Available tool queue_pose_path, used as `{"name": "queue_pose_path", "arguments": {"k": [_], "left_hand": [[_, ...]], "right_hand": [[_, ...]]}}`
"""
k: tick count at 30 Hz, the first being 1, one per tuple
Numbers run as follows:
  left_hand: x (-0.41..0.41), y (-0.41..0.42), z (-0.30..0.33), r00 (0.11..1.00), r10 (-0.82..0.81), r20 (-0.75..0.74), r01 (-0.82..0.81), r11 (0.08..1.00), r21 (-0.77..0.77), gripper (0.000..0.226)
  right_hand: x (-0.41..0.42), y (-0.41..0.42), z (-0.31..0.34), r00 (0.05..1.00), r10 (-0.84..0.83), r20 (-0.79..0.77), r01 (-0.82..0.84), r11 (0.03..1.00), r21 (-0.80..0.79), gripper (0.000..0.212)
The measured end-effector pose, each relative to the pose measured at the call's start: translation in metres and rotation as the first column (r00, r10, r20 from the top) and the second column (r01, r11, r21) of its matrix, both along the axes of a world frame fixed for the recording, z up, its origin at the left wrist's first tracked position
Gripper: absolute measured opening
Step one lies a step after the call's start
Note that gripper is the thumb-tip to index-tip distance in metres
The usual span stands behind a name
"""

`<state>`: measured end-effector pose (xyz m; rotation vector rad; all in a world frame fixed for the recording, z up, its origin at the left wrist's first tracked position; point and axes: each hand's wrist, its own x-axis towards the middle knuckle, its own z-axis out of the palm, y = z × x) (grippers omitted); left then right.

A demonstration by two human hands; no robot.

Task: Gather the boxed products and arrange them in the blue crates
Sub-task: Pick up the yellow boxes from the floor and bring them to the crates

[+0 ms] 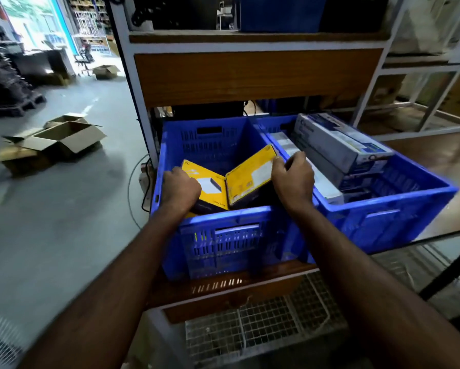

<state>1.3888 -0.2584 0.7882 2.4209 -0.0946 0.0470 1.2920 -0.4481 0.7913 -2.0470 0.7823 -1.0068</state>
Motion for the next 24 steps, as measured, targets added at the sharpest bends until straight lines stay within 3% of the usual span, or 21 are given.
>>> {"name": "queue_pose_path", "arguments": {"k": [5,7,9,13,16,19,22,24], "left_hand": [[-0.005,-0.008,-0.004,0.99,-0.138,-0.032,0.141,0.946,0.292,0.067],[-0.007,-0.009,-0.005,0.973,-0.204,0.106,0.137,0.885,0.445,0.051],[-0.01,-0.009,-0.005,0.9,-0.29,0.326,0.09,0.855,0.511,0.044],[-0.012,-0.005,-0.003,0.793,-0.332,0.51,0.15,0.919,0.366,0.032],[-0.013,-0.002,-0.001,0.752,-0.355,0.555,0.245,0.933,0.265,0.031],[-0.022,-0.003,0.004,0.692,-0.381,0.613,0.278,0.925,0.261,0.03],[-0.032,-0.004,0.006,0.672,-0.379,0.636,0.263,0.925,0.273,0.026],[-0.042,-0.004,0.0,0.706,-0.357,0.612,0.249,0.934,0.258,0.027]], "right_hand": [[-0.001,0.002,-0.003,0.999,0.006,0.031,-0.002,0.994,-0.109,0.031],[-0.004,0.003,-0.005,0.994,0.02,0.108,-0.005,0.99,-0.141,0.03],[-0.006,0.004,-0.007,0.983,0.054,0.177,-0.022,0.983,-0.181,0.025],[-0.008,0.003,-0.009,0.969,0.121,0.215,-0.075,0.975,-0.21,0.014],[-0.009,0.002,-0.009,0.965,0.128,0.227,-0.086,0.978,-0.188,0.012],[-0.012,0.002,-0.008,0.96,0.132,0.247,-0.09,0.98,-0.177,0.01],[-0.016,0.002,-0.008,0.953,0.16,0.256,-0.119,0.978,-0.17,0.009],[-0.019,0.0,-0.008,0.94,0.204,0.273,-0.171,0.975,-0.14,0.011]]}}
